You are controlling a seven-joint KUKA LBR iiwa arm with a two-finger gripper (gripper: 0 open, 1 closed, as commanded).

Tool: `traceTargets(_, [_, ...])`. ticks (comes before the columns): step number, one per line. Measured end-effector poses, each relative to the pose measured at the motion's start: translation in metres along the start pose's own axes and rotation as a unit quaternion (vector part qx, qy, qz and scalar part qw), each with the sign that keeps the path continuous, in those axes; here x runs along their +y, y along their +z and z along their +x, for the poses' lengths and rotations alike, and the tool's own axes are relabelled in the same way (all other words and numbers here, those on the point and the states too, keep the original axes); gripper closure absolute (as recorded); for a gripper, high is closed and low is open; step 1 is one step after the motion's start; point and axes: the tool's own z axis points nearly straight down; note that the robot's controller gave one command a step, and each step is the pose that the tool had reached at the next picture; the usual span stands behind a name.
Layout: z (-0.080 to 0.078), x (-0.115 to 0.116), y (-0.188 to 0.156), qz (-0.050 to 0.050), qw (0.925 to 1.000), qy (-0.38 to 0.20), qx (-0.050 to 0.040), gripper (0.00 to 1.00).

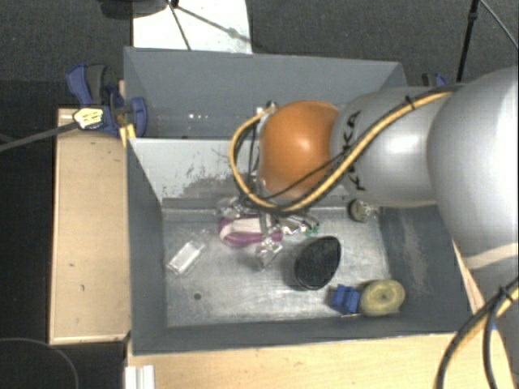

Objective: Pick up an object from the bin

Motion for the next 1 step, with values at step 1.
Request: traceTargets(1, [0.0185, -0.0169, -0.0044, -0.001, 0.9970, 0.078, 0.0031, 0.00])
